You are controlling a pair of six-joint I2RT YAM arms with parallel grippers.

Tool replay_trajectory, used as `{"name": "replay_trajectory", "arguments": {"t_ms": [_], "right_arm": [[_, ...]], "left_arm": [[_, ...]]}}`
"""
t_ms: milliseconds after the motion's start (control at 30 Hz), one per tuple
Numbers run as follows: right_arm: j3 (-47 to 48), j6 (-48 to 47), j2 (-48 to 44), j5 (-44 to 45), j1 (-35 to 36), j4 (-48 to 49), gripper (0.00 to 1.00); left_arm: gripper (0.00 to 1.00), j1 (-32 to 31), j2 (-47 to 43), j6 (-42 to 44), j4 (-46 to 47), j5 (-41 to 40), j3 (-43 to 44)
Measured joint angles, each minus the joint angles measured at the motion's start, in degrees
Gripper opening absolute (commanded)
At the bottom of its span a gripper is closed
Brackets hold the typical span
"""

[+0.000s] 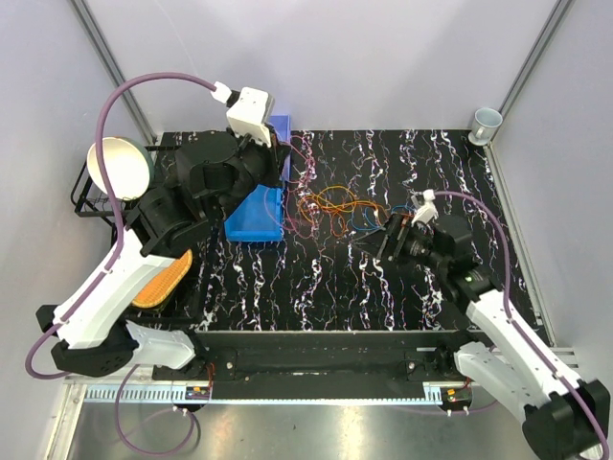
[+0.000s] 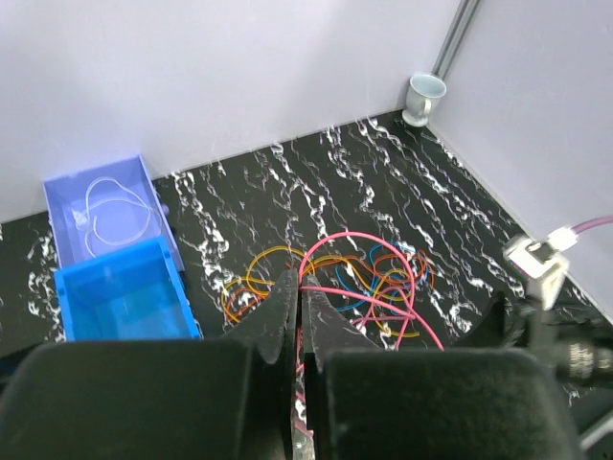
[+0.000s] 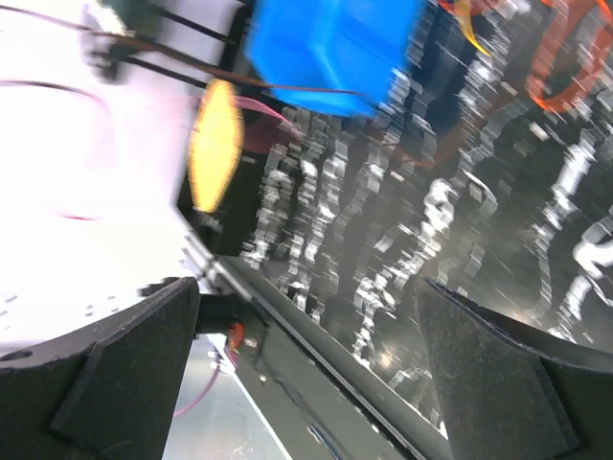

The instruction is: Untangle the cables

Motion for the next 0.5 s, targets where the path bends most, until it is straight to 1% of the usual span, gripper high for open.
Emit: {"name": "replay_trajectory", "arguments": {"t_ms": [100,200,367,500], "right_arm": [[0.09,0.39,-3.56,-1.86,0.0,2.4,1.0],[0.31,0.52,-3.56,-2.03,0.0,3.34,0.99],[-0.22,0.5,2.16,-1.68,0.0,7.54,0.98],[-4.22,1.18,7.15,-1.38,0.0,13.77,0.98]], "left_arm": [[0.0,-0.07,-0.61,-0.81,-0.24,0.66,-1.49],[0.0,-0.09,-1.07,-1.42,-0.35,1.53,-2.03],[0.0,-0.11,-1.99,-1.9,-0.42,3.87,-1.88],[0.0,-0.11,-2.23,-2.16,-0.5,6.08,-0.59]]}}
